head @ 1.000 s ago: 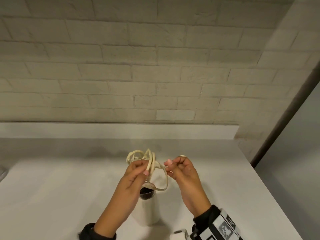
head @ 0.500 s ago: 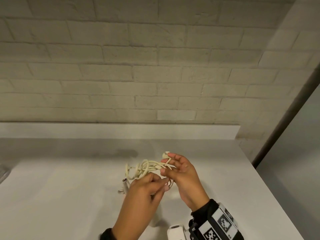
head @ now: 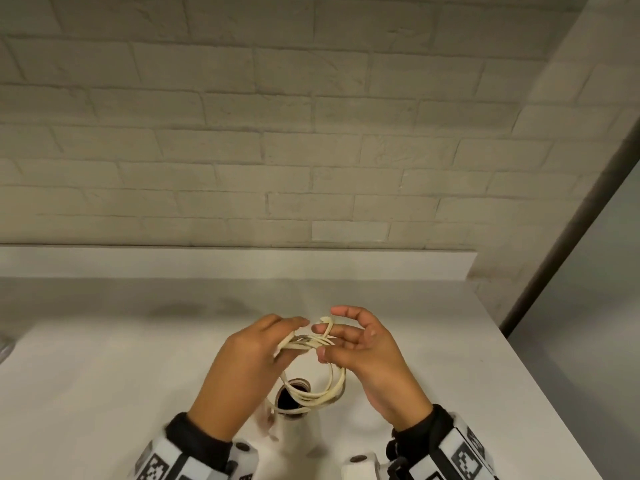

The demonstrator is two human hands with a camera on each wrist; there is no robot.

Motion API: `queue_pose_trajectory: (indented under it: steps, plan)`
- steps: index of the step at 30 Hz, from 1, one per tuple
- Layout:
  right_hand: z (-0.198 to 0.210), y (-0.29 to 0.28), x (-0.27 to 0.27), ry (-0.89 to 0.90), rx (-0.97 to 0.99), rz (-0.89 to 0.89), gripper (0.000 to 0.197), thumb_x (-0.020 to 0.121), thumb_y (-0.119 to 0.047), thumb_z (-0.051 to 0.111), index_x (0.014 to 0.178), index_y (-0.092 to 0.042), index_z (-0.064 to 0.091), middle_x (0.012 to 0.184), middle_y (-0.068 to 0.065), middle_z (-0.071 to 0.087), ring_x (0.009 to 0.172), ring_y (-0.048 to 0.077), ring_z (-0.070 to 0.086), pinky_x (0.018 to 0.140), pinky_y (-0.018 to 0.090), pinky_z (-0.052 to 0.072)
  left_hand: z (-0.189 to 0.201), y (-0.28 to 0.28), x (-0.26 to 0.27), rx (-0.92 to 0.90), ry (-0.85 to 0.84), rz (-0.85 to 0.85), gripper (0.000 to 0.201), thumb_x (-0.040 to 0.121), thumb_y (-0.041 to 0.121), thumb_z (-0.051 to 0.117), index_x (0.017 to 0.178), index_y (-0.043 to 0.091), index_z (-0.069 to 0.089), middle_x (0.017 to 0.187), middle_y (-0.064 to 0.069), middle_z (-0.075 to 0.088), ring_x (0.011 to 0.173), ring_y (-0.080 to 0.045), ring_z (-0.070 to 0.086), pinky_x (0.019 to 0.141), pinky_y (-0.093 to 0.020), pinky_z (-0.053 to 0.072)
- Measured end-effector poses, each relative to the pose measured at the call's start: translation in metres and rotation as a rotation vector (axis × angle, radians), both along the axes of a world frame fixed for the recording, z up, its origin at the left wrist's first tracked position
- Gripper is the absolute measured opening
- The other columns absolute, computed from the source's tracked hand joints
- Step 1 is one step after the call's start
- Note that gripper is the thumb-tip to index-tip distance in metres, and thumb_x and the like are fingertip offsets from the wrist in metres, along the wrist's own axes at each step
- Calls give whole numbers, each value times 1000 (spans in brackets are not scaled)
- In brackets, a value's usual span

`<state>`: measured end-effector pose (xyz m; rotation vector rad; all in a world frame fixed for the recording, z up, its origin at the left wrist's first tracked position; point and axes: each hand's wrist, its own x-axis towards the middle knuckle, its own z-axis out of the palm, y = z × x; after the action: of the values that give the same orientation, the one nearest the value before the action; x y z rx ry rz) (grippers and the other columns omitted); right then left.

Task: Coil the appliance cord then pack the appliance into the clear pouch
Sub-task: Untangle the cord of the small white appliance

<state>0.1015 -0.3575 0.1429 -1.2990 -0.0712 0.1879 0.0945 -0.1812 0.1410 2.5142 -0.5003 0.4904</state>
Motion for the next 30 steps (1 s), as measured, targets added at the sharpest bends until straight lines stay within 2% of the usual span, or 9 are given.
queue_pose_trajectory:
  steps: [4, 7, 10, 13, 16, 20, 24, 26, 30]
  plan:
    - [16, -6, 1, -98, -206, 59, 46, 72, 9, 69, 108, -15, 52, 77, 16, 70, 53, 18, 61, 58, 23, 50, 4, 4, -8, -331, -33, -30, 19, 78, 36, 48, 93, 37, 60, 95, 21, 66, 79, 0, 62, 69, -7, 44]
    - [12, -11, 6, -159, -474, -7, 36, 72, 0, 71, 98, -20, 55, 60, 9, 67, 47, 17, 59, 49, 21, 46, 4, 4, -5, -853, 11, 27, 16, 86, 21, 51, 77, 27, 63, 81, 4, 74, 73, -15, 70, 66, -22, 52]
    - [-7, -15, 7, -140, -579, -45, 24, 74, 0, 68, 86, -19, 59, 56, 6, 62, 47, 19, 57, 48, 29, 52, 7, 9, 1, -1286, 267, 34, 48, 96, 32, 33, 60, 14, 59, 72, -8, 71, 88, -32, 66, 75, -38, 49]
    - [-22, -25, 8, -111, -614, -108, 24, 75, 5, 63, 85, -17, 59, 61, 9, 61, 51, 18, 59, 49, 29, 54, 15, 23, 3, -1627, 494, -68, 59, 93, 42, 29, 43, 15, 45, 69, -4, 60, 91, -26, 63, 82, -43, 47]
    - [-22, -34, 12, -87, -484, -98, 22, 77, 8, 61, 90, -11, 59, 60, 8, 61, 55, 26, 61, 49, 31, 54, 23, 28, 8, -1568, 464, -113, 49, 94, 31, 29, 52, 15, 48, 69, -1, 59, 88, -23, 66, 79, -42, 54]
    - [-18, -34, 17, -157, -519, -112, 22, 79, 1, 63, 90, -17, 60, 67, 2, 65, 61, 19, 64, 60, 29, 52, 20, 17, 9, -1464, 416, -176, 36, 90, 33, 37, 72, 16, 63, 81, -2, 66, 94, -26, 65, 81, -40, 58]
    - [-20, -31, 17, -426, -945, -234, 29, 78, -17, 70, 103, -28, 59, 105, -17, 57, 101, 4, 51, 87, 17, 36, 17, 6, 7, -1332, 405, -199, 47, 70, 58, 65, 93, 17, 70, 93, 1, 70, 96, -20, 66, 84, -36, 57]
    - [-10, -24, 8, -641, -976, -285, 31, 77, -35, 69, 106, -29, 58, 112, -17, 51, 110, 4, 41, 94, 18, 30, 18, 1, 8, -1301, 380, -175, 53, 65, 60, 67, 95, 17, 70, 95, 0, 71, 96, -20, 67, 84, -33, 56]
    - [6, 5, -14, -823, -1062, 80, 46, 66, -66, 64, 96, -32, 57, 105, -17, 56, 112, 4, 42, 105, 27, 21, 22, -14, 8, -1285, 399, -177, 30, 89, 36, 50, 97, 13, 67, 101, -2, 69, 105, -24, 65, 88, -36, 55]
